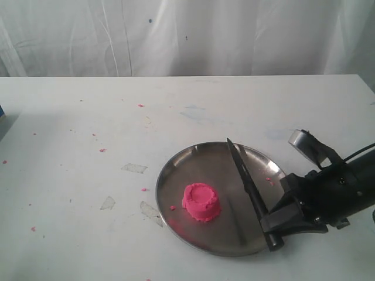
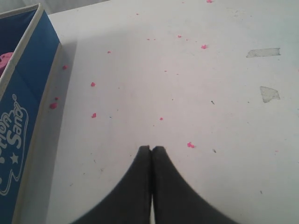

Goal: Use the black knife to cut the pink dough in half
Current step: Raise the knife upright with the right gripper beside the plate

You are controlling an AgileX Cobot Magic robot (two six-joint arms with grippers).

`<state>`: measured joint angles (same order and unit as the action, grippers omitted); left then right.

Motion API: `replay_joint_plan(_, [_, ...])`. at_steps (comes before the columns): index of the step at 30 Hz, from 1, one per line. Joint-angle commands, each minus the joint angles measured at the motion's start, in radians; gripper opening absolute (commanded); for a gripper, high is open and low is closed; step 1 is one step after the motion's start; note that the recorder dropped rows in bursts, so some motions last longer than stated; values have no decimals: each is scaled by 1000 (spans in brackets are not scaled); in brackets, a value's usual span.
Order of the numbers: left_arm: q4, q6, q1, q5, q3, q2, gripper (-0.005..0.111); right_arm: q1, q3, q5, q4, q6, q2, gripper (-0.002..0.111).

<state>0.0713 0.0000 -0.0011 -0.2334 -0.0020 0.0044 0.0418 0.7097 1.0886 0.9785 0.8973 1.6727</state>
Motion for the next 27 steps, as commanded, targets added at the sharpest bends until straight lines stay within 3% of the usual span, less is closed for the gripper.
replay_joint_plan(1, [-7,0,-4,0,2,-4,0,5,1,-3,87,23,1,0])
replay_joint_plan(20, [-7,0,-4,7,2,-4,0,5,1,24,191,27,1,0])
replay_joint_plan(27, [-166,-165,-4,252,2,-4,0,5,1,24,198,27,1,0])
